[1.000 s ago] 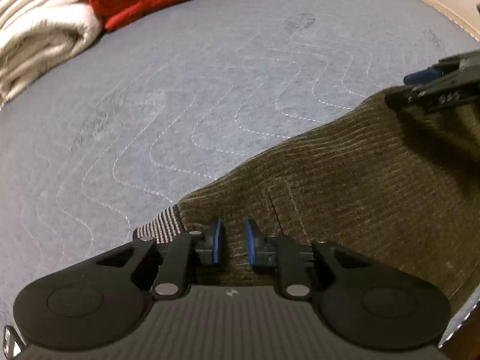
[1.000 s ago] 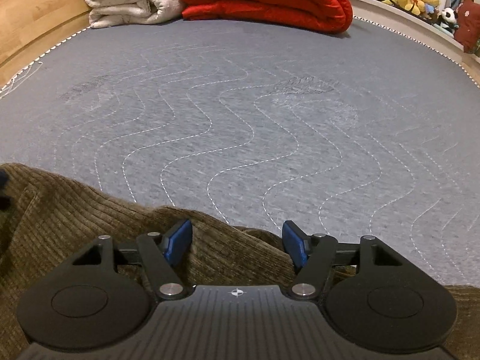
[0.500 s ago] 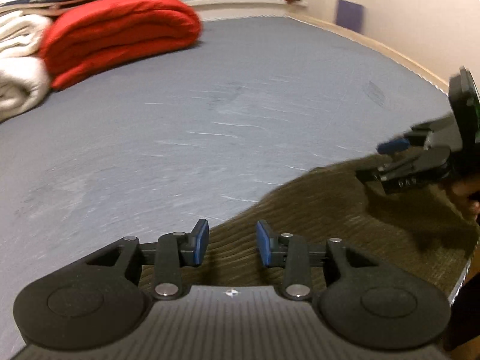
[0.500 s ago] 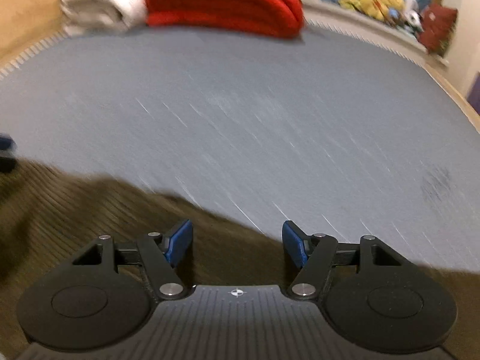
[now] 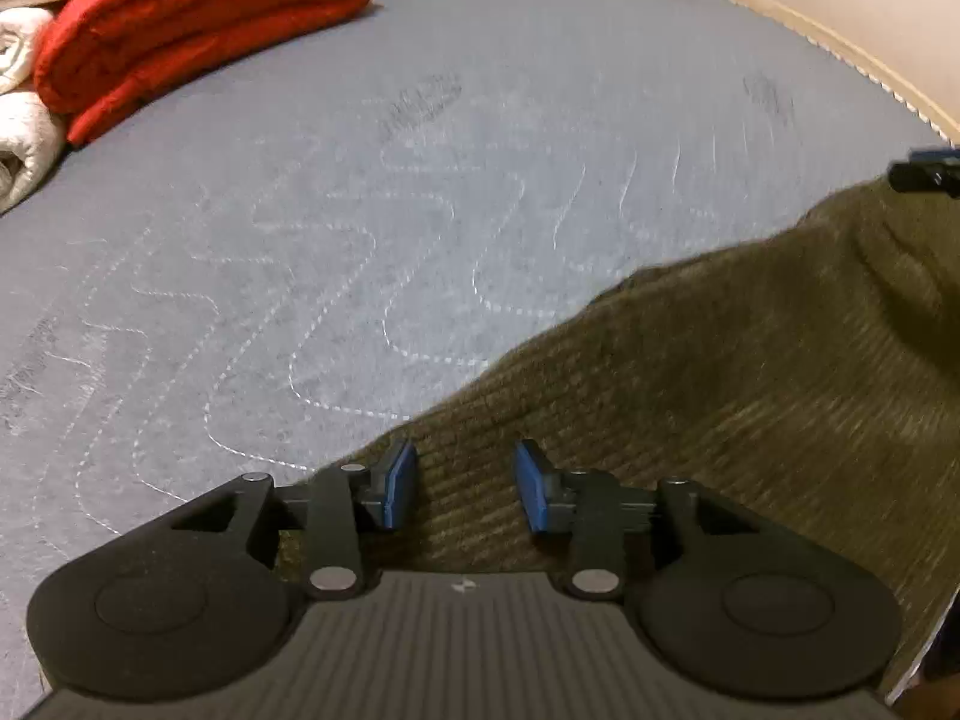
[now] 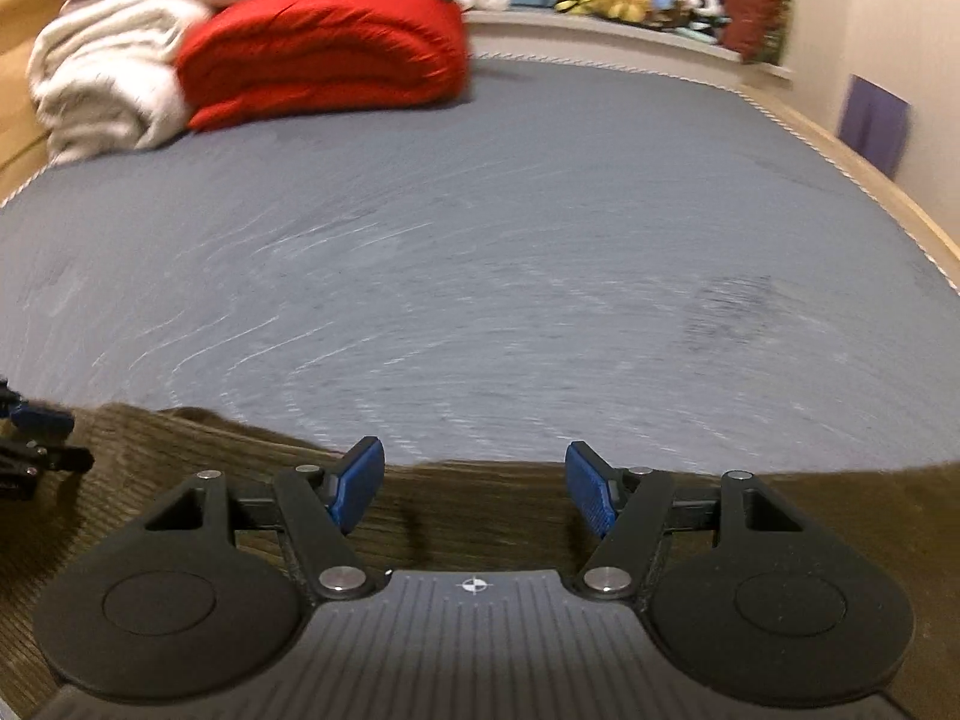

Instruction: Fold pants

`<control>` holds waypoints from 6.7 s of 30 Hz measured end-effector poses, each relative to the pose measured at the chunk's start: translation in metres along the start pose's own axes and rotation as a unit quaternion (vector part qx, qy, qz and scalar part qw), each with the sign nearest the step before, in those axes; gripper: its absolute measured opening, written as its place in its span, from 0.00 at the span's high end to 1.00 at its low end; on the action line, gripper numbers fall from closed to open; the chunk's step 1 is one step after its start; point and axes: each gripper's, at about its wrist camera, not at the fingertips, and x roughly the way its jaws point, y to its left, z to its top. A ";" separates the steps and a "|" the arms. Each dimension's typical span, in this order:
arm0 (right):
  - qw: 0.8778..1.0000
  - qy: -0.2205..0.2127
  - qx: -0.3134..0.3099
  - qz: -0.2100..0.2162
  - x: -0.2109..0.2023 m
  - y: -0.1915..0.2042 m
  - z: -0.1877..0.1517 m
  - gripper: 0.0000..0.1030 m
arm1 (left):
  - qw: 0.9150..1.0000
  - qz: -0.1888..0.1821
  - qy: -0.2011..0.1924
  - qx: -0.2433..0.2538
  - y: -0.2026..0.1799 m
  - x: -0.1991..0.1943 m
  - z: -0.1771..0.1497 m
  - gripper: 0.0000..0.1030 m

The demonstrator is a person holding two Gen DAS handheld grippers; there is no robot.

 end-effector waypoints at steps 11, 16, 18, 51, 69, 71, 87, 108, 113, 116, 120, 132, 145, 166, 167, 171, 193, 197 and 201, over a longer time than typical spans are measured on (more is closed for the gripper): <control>0.992 -0.022 0.104 -0.072 -0.020 -0.103 -0.025 0.33 | 0.999 -0.017 0.014 0.039 -0.017 0.010 -0.008 0.38; 0.982 -0.030 0.168 -0.086 -0.026 -0.139 -0.029 0.33 | 0.999 -0.001 0.019 0.046 -0.022 0.013 -0.009 0.18; 0.978 -0.039 0.185 -0.089 -0.031 -0.149 -0.029 0.33 | 0.999 0.003 0.018 0.049 -0.023 0.014 -0.010 0.17; 0.888 -0.102 0.410 -0.183 -0.070 -0.388 -0.130 0.32 | 0.998 0.027 0.027 0.058 -0.023 0.021 -0.007 0.07; 0.916 -0.015 0.381 -0.121 -0.050 -0.395 -0.168 0.31 | 0.997 0.037 0.031 0.056 -0.023 0.024 -0.005 0.02; 0.920 -0.009 0.368 -0.134 -0.049 -0.391 -0.167 0.36 | 0.997 0.035 0.031 0.056 -0.023 0.024 -0.006 0.02; 0.954 0.026 0.256 -0.155 -0.033 -0.365 -0.157 0.25 | 0.997 0.035 0.032 0.058 -0.023 0.023 -0.006 0.02; 0.978 -0.129 0.158 0.050 -0.118 -0.266 -0.057 0.81 | 0.998 0.036 0.028 0.049 -0.022 0.020 -0.003 0.02; 0.979 -0.163 0.059 0.109 -0.141 -0.141 -0.005 0.81 | 0.998 0.061 -0.010 0.004 -0.004 0.006 0.003 0.02; 0.979 -0.148 0.011 0.143 -0.134 -0.059 0.008 0.81 | 0.997 0.071 -0.029 -0.025 0.010 -0.003 0.005 0.02; 0.975 -0.108 -0.045 0.190 -0.103 0.052 -0.006 0.73 | 0.994 0.082 -0.042 -0.064 0.031 -0.011 0.004 0.02; 0.957 -0.057 -0.048 0.279 -0.082 0.099 0.001 0.39 | 0.990 0.032 -0.059 -0.126 0.061 -0.032 -0.007 0.08; 0.989 -0.070 -0.027 0.126 -0.045 -0.010 0.041 0.26 | 0.983 -0.148 -0.017 -0.104 0.000 -0.013 0.002 0.22; 0.997 0.053 0.050 0.030 0.048 -0.037 0.002 0.15 | 0.991 -0.119 0.008 -0.063 -0.028 0.031 0.013 0.22; 0.997 0.054 0.051 0.030 0.047 -0.037 0.005 0.15 | 0.991 -0.118 0.006 -0.061 -0.028 0.030 0.013 0.25; 0.997 0.055 0.049 0.028 0.048 -0.037 0.006 0.15 | 0.991 -0.123 -0.007 -0.059 -0.024 0.020 0.014 0.64; 0.997 0.053 0.046 0.017 0.046 -0.040 0.003 0.14 | 0.992 -0.073 -0.058 -0.083 0.001 -0.011 0.026 0.38; 0.997 0.054 0.044 0.016 0.047 -0.038 0.004 0.14 | 0.991 -0.069 -0.102 -0.060 -0.009 -0.025 0.028 0.38; 0.998 0.054 0.041 0.016 0.047 -0.035 0.004 0.14 | 0.982 -0.115 -0.133 -0.066 -0.012 -0.038 0.031 0.42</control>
